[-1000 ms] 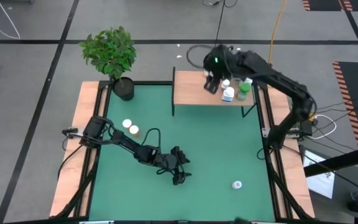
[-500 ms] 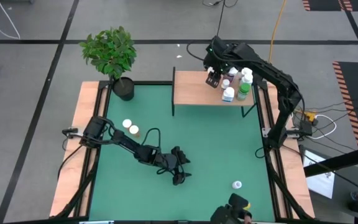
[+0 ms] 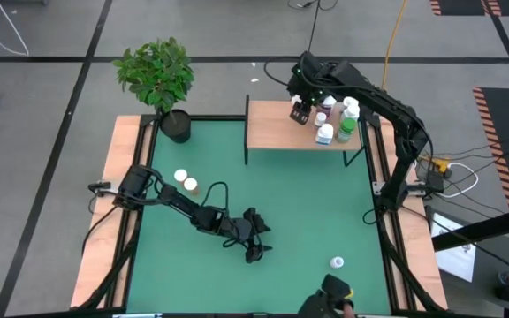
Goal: Pick and place medicine bottles onto shelf by color
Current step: Put the bottom orange pill bottle on the shelf, then adjust the violet pill bottle on the shelf, then put the bottom orange pill bottle on the shelf aligned with the other orange pill bottle
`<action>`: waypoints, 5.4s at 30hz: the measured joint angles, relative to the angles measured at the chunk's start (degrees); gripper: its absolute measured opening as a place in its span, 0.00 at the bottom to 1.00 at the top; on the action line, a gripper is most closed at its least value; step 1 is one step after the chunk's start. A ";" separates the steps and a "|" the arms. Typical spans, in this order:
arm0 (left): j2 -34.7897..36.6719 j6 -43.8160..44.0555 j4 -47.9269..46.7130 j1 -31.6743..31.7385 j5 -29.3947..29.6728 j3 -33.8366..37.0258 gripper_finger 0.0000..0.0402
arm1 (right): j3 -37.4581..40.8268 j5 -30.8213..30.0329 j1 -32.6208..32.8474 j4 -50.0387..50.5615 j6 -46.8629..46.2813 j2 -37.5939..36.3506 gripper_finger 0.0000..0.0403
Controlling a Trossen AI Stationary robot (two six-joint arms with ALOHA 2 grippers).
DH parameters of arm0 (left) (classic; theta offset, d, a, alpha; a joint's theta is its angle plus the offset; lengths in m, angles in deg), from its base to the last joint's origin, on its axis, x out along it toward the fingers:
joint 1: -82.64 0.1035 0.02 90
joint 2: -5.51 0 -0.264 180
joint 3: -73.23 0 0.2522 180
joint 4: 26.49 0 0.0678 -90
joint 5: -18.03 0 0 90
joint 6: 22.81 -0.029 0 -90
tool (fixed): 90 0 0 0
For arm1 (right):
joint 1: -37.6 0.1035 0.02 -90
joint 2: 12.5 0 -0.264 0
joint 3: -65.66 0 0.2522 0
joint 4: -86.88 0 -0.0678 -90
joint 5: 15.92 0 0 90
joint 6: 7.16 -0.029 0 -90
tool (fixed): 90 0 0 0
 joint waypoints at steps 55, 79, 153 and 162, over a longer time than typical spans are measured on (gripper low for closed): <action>-0.05 -9.75 -1.75 3.41 -4.40 0.04 0.83 | 3.93 -14.80 1.24 3.24 -3.93 -21.65 0.66; 0.02 -12.63 -5.51 6.58 -7.81 -0.11 0.83 | 21.54 -12.13 -17.61 -3.93 -8.47 -23.69 0.66; 33.59 46.38 -87.66 -1.63 33.68 0.21 0.83 | 92.48 1.13 40.45 -113.41 -18.23 -43.63 0.66; 33.61 60.30 -84.56 1.56 26.47 7.04 0.83 | 93.15 1.18 40.45 -117.61 -18.49 -43.60 0.66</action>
